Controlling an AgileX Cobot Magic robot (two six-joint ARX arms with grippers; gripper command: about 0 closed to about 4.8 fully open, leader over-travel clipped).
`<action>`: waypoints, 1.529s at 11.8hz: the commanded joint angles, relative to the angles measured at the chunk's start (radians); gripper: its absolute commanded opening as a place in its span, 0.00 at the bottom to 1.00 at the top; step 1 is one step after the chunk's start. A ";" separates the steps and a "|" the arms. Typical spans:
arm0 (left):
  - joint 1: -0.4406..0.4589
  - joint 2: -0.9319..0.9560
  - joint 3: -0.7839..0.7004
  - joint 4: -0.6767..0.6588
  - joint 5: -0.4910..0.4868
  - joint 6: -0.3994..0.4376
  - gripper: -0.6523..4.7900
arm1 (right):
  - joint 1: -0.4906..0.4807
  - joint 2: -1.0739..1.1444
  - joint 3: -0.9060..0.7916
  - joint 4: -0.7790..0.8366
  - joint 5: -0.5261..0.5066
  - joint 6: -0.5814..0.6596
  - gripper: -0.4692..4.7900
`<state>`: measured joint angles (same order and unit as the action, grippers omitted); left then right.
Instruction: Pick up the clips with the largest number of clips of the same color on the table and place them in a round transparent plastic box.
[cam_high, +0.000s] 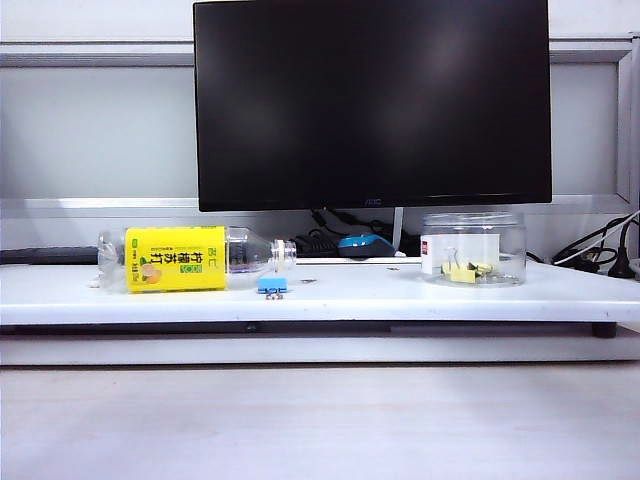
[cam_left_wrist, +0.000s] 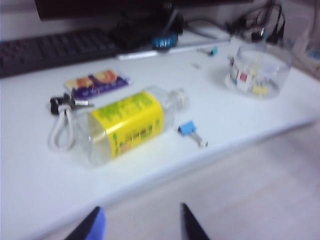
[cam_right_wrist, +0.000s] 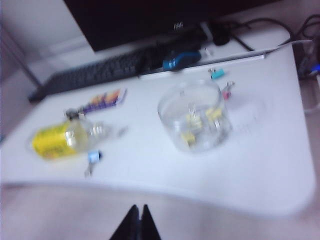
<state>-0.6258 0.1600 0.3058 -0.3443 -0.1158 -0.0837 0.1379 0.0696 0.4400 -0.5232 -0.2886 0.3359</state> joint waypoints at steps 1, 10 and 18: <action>0.000 0.001 -0.053 0.130 0.000 0.005 0.50 | 0.000 0.001 -0.089 0.220 0.003 0.070 0.11; 0.000 0.001 -0.231 0.229 0.000 0.160 0.46 | 0.002 0.000 -0.341 0.420 0.195 -0.054 0.09; 0.000 0.001 -0.284 0.220 0.000 0.212 0.15 | 0.007 0.000 -0.405 0.294 0.129 -0.098 0.09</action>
<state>-0.6258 0.1593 0.0307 -0.1314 -0.1162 0.1402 0.1440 0.0689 0.0330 -0.2287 -0.1574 0.2596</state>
